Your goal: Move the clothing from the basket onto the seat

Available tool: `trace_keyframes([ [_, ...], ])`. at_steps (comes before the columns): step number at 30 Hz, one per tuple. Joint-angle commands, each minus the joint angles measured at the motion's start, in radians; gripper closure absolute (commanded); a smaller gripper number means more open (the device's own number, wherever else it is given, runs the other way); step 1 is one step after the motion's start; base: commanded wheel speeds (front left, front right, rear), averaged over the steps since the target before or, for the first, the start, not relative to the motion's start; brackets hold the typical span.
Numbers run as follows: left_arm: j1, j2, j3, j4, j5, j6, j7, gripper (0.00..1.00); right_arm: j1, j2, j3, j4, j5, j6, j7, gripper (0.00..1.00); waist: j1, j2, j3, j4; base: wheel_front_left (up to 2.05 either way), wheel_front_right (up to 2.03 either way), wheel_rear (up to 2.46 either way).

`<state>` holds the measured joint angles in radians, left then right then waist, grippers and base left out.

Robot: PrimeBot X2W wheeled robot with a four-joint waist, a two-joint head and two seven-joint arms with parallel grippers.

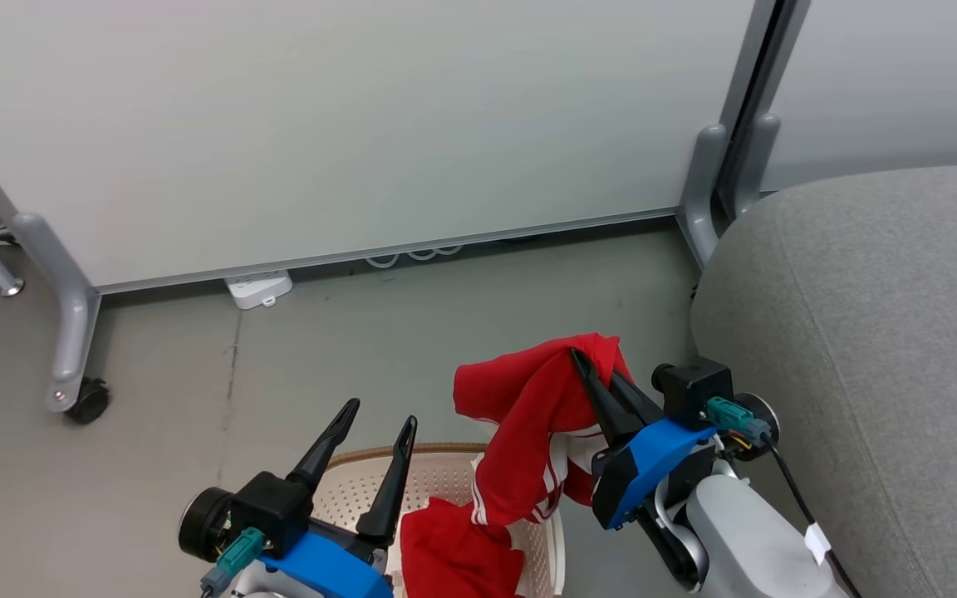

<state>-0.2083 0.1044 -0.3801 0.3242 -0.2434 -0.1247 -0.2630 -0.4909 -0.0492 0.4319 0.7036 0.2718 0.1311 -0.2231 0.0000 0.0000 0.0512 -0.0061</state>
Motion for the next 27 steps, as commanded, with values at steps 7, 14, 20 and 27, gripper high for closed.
trace_keyframes([
  [7,0.010,-0.005,0.009,-0.003,0.017,-0.006,-0.003,0.00,0.009,-0.002,0.004,-0.015,-0.002,-0.001,0.005,1.00,0.0000,0.0000,0.004,-0.073,0.00,0.00,0.00],
  [14,-0.006,0.001,-0.015,-0.008,0.007,-0.007,-0.003,0.00,0.022,-0.002,0.003,-0.022,0.000,-0.001,0.005,1.00,0.0000,0.0000,0.010,-0.189,0.00,0.00,0.00],
  [20,-0.014,0.013,-0.027,-0.010,0.004,-0.007,-0.003,0.00,0.023,-0.002,0.006,-0.024,0.008,-0.001,0.000,1.00,0.0000,0.0000,0.019,-0.273,0.00,0.00,0.00],
  [27,-0.024,0.029,-0.042,-0.008,-0.003,-0.007,-0.003,0.00,0.030,-0.002,0.005,-0.025,0.017,-0.001,-0.006,1.00,0.0000,0.0000,0.030,-0.366,0.00,0.00,0.00],
])
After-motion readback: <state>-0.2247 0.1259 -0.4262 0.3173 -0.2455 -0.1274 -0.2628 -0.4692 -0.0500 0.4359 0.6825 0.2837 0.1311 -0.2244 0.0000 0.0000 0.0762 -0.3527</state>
